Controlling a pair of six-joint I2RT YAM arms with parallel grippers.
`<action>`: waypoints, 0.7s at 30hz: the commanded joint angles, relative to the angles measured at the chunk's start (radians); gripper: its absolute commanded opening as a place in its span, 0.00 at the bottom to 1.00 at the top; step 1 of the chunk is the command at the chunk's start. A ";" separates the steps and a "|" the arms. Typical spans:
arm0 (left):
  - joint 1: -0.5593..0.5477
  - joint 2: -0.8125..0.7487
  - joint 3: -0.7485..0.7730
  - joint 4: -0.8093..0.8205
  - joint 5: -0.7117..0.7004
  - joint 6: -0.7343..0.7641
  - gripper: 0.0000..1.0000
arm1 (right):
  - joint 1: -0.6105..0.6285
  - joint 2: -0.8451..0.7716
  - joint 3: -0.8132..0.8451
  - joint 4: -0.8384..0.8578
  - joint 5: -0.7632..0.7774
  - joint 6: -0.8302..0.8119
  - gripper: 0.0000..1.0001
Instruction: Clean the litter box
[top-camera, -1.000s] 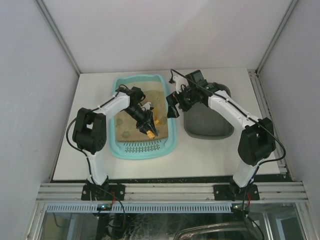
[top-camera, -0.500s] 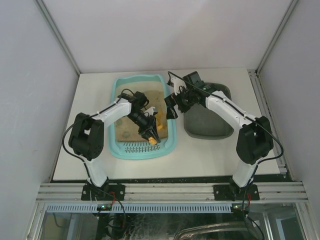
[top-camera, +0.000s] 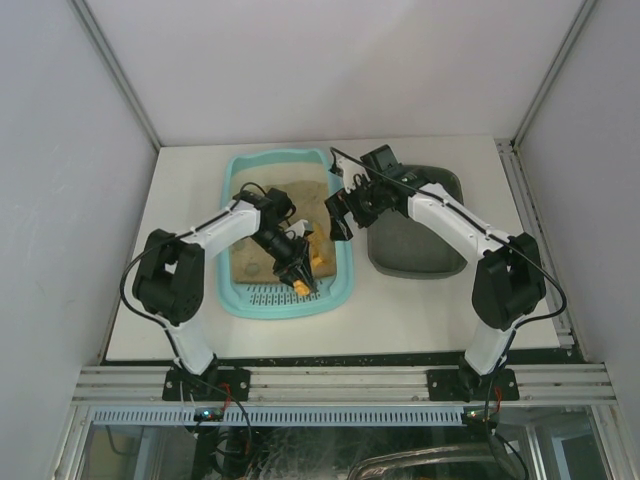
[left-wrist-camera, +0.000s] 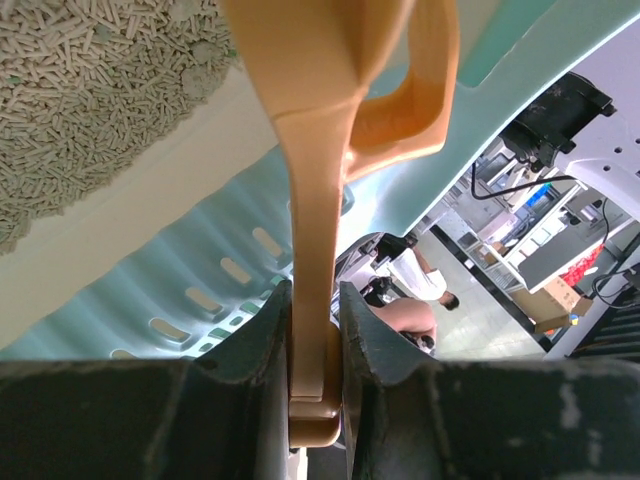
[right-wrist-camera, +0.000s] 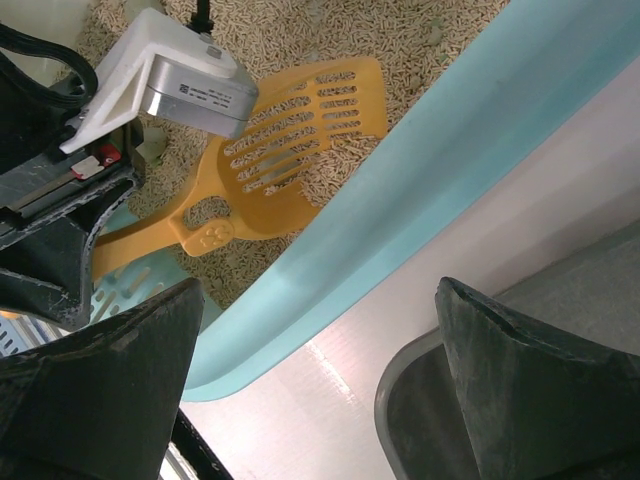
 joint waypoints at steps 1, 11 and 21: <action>-0.010 0.046 0.026 0.026 0.003 0.037 0.00 | 0.013 -0.040 0.005 0.028 0.006 -0.006 1.00; -0.065 0.066 0.024 0.217 0.119 0.026 0.00 | 0.011 0.004 -0.014 0.046 -0.075 0.038 1.00; -0.069 0.052 -0.015 0.387 0.137 0.031 0.00 | 0.010 0.005 -0.050 0.073 -0.130 0.058 1.00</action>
